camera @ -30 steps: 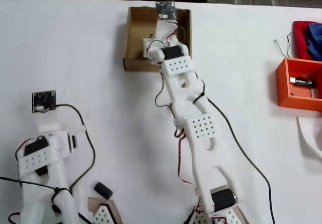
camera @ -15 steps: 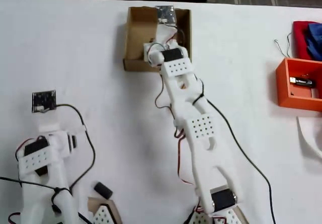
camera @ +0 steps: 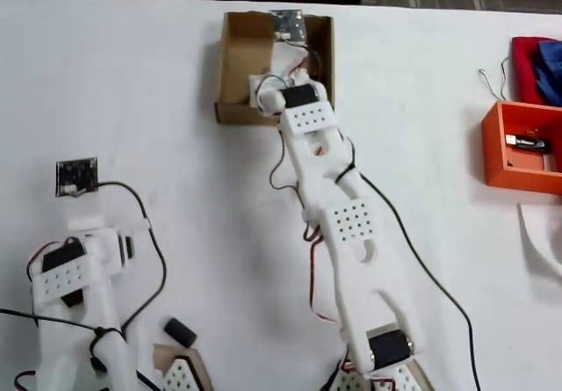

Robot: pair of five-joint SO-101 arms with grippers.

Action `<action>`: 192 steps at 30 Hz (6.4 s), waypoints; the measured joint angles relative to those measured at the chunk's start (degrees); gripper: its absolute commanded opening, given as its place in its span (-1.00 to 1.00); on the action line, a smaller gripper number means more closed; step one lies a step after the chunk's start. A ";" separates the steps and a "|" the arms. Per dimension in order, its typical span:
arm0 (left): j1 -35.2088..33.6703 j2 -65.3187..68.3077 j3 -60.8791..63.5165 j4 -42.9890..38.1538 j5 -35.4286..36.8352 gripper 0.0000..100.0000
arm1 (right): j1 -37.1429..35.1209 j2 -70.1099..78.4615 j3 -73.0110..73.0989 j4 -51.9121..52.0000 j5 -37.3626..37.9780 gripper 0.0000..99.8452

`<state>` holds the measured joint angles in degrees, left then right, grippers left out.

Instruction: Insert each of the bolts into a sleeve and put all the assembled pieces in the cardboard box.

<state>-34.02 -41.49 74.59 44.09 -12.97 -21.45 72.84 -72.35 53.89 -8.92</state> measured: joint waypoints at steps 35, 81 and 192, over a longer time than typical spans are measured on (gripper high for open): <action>1.58 0.00 -31.12 52.31 -11.43 -0.61 | 6.24 -23.47 -20.84 28.48 0.00 -0.78; 42.90 -0.79 -21.80 55.12 -67.08 -0.56 | 18.99 -31.82 -21.27 35.08 0.00 -0.78; -58.99 93.27 -161.85 56.44 5.45 -0.56 | -61.19 -139.43 147.60 -7.47 28.40 -0.63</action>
<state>-93.01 51.78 -87.25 100.53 -7.52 -82.64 -66.59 75.25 46.42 19.47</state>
